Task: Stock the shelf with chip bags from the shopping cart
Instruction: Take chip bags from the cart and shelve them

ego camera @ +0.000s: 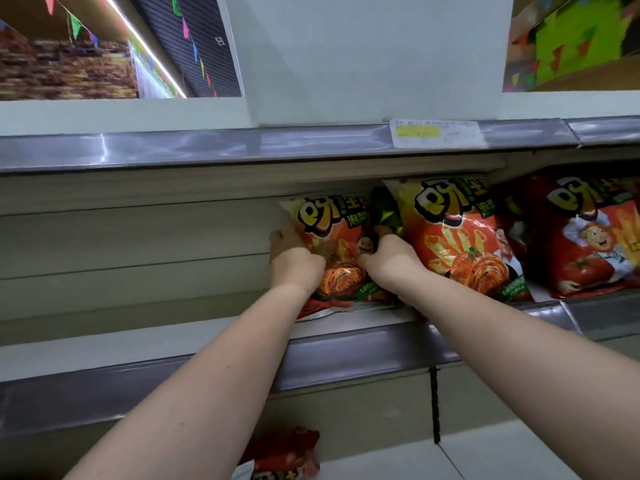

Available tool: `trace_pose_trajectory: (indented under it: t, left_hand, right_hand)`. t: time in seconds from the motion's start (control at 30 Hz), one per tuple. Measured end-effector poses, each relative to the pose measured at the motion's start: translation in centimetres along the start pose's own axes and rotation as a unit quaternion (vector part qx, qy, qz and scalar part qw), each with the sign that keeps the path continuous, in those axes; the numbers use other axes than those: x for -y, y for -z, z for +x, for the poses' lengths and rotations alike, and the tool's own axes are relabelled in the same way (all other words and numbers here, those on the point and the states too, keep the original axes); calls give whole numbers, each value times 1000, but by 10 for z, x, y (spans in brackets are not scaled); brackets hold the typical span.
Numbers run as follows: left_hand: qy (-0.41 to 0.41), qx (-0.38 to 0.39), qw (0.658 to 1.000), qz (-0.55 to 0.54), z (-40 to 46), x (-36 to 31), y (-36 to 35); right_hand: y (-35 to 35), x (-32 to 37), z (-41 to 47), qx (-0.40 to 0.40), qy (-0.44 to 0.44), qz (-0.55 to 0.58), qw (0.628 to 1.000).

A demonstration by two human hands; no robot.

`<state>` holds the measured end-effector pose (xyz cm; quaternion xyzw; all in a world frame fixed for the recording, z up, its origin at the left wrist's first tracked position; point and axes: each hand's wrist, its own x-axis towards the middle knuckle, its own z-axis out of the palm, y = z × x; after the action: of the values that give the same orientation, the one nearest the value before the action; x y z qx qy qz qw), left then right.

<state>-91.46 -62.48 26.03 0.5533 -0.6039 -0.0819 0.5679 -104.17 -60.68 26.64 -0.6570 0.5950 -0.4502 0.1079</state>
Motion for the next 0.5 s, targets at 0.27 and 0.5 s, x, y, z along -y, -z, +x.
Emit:
trace_pose_trajectory:
  t: [0.27,0.5]
  left_hand:
    - [48,-7,999,-24,-11,-2,40]
    - [46,-81,995,-46,-47,23,116]
  right_hand:
    - [10,19,-31,-41,139,-54,988]
    - [-23,67,-64,51,249,24,967]
